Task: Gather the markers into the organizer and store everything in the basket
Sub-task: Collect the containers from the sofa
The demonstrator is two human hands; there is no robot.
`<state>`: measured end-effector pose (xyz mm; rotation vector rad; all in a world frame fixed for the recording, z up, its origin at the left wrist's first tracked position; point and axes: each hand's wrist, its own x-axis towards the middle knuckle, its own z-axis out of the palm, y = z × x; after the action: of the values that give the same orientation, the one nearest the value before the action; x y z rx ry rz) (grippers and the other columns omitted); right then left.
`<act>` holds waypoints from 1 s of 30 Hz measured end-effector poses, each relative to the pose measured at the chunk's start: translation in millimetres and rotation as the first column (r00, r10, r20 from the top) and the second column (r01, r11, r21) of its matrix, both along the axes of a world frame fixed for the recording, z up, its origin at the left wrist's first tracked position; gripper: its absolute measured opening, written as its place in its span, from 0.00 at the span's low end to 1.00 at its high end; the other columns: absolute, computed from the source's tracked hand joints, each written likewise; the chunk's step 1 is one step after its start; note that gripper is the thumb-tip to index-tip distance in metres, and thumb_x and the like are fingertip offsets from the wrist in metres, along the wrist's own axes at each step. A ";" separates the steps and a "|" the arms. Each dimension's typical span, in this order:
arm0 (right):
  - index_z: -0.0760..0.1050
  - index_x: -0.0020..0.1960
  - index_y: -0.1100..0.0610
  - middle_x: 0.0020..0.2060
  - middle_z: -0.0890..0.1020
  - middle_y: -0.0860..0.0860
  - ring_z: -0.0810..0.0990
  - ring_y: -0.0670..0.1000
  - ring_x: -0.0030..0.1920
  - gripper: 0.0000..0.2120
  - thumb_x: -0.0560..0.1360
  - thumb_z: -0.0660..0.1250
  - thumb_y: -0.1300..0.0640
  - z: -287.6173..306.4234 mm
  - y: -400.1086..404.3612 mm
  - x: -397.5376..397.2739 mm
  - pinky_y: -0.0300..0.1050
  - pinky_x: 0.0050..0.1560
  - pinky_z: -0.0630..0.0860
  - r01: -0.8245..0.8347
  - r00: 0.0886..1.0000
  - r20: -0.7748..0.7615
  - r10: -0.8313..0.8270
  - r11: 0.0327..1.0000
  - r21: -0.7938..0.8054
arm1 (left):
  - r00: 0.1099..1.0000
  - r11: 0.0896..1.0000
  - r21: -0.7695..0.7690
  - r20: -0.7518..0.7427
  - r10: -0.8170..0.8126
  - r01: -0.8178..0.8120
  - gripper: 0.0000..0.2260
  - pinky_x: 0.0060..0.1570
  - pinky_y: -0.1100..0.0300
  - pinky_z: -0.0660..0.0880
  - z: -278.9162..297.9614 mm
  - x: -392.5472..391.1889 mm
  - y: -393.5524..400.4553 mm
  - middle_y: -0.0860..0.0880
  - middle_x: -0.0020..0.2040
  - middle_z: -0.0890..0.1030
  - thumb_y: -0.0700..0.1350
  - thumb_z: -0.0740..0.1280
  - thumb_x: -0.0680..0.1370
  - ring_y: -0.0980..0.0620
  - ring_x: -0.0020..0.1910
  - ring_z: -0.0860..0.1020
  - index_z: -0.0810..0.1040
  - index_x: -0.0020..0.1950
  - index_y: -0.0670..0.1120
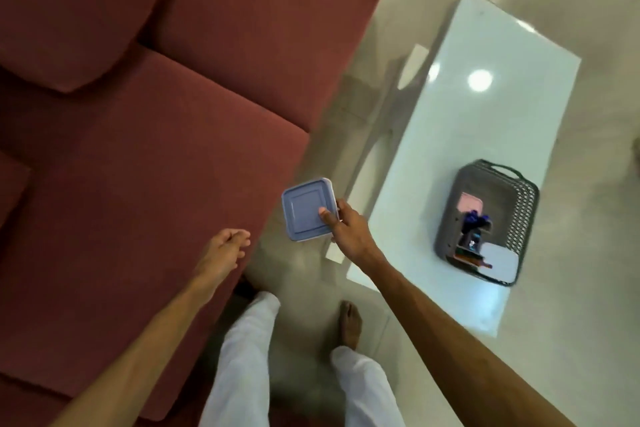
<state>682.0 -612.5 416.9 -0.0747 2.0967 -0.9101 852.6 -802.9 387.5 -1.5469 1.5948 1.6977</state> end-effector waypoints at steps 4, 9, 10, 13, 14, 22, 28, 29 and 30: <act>0.68 0.72 0.54 0.58 0.82 0.51 0.83 0.54 0.56 0.21 0.84 0.62 0.43 3.9 86.0 -1.4 0.58 0.56 0.84 0.209 0.978 -0.005 -0.209 0.976 -0.064 | 0.991 0.991 0.000 -0.010 -0.134 0.134 0.09 0.53 0.52 0.75 -11.8 -41.4 75.0 0.47 0.55 0.85 0.49 0.63 0.85 0.50 0.50 0.80 0.82 0.57 0.47; 0.69 0.71 0.52 0.58 0.81 0.51 0.83 0.52 0.56 0.20 0.84 0.63 0.43 -1.5 197.7 -19.8 0.56 0.52 0.86 0.326 0.945 0.014 -0.327 0.937 -0.128 | 0.960 0.960 -0.022 -0.021 -0.278 0.278 0.12 0.53 0.54 0.76 -15.6 -90.1 169.0 0.47 0.56 0.84 0.50 0.62 0.86 0.48 0.53 0.80 0.81 0.59 0.45; 0.70 0.70 0.50 0.58 0.81 0.51 0.84 0.53 0.56 0.19 0.84 0.64 0.43 -1.0 226.0 -27.5 0.55 0.51 0.86 0.332 0.942 0.011 -0.334 0.932 -0.148 | 0.951 0.950 -0.055 -0.014 -0.309 0.308 0.12 0.56 0.52 0.76 -17.3 -97.7 190.6 0.48 0.55 0.85 0.52 0.62 0.85 0.47 0.54 0.82 0.82 0.57 0.47; 0.72 0.69 0.51 0.56 0.83 0.51 0.84 0.52 0.56 0.18 0.83 0.66 0.45 4.4 293.3 -47.7 0.53 0.49 0.87 0.319 0.944 -0.031 -0.329 0.931 -0.181 | 0.946 0.944 -0.090 -0.024 -0.322 0.319 0.11 0.55 0.51 0.76 -21.0 -114.5 238.6 0.51 0.54 0.86 0.54 0.62 0.84 0.48 0.53 0.83 0.82 0.53 0.52; 0.73 0.69 0.52 0.57 0.83 0.52 0.84 0.52 0.56 0.18 0.83 0.66 0.46 7.8 307.8 -53.8 0.52 0.48 0.87 0.318 0.942 -0.047 -0.331 0.931 -0.179 | 0.952 0.950 -0.081 -0.032 -0.305 0.302 0.10 0.53 0.52 0.76 -20.9 -120.5 248.8 0.51 0.54 0.85 0.54 0.62 0.84 0.49 0.52 0.82 0.81 0.55 0.51; 0.76 0.65 0.41 0.56 0.83 0.45 0.83 0.52 0.57 0.11 0.84 0.64 0.44 28.7 447.8 -116.0 0.63 0.51 0.85 0.201 0.940 -0.255 -0.226 0.972 -0.118 | 0.977 0.975 0.065 -0.033 -0.211 0.213 0.08 0.51 0.53 0.76 -19.1 -149.5 371.3 0.50 0.56 0.85 0.51 0.64 0.83 0.48 0.53 0.82 0.81 0.56 0.52; 0.75 0.71 0.57 0.61 0.80 0.55 0.78 0.53 0.58 0.18 0.85 0.60 0.51 26.5 490.5 -154.9 0.29 0.54 0.71 0.124 0.866 -0.489 -0.100 0.992 0.018 | 0.977 0.961 0.181 -0.067 -0.201 0.210 0.11 0.52 0.55 0.77 -20.0 -161.6 419.0 0.51 0.57 0.85 0.53 0.64 0.83 0.49 0.57 0.82 0.80 0.61 0.51; 0.75 0.71 0.57 0.62 0.80 0.57 0.78 0.55 0.60 0.18 0.85 0.59 0.51 24.3 496.3 -164.4 0.34 0.54 0.72 0.120 0.855 -0.512 -0.087 0.992 0.032 | 0.979 0.964 0.174 -0.070 -0.193 0.203 0.11 0.53 0.55 0.78 -21.1 -162.1 422.8 0.52 0.57 0.85 0.53 0.64 0.83 0.49 0.56 0.83 0.80 0.61 0.51; 0.74 0.71 0.57 0.62 0.80 0.57 0.78 0.56 0.61 0.18 0.84 0.59 0.51 19.8 498.8 -177.7 0.39 0.55 0.72 0.100 0.849 -0.524 -0.060 0.994 0.047 | 0.985 0.971 0.168 -0.059 -0.163 0.170 0.11 0.54 0.54 0.78 -24.1 -160.3 426.8 0.52 0.57 0.85 0.54 0.64 0.83 0.49 0.56 0.83 0.80 0.61 0.51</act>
<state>504.3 -113.7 436.7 -0.2202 2.6561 -0.9349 692.3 -376.2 363.3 -1.2640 1.5077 1.7378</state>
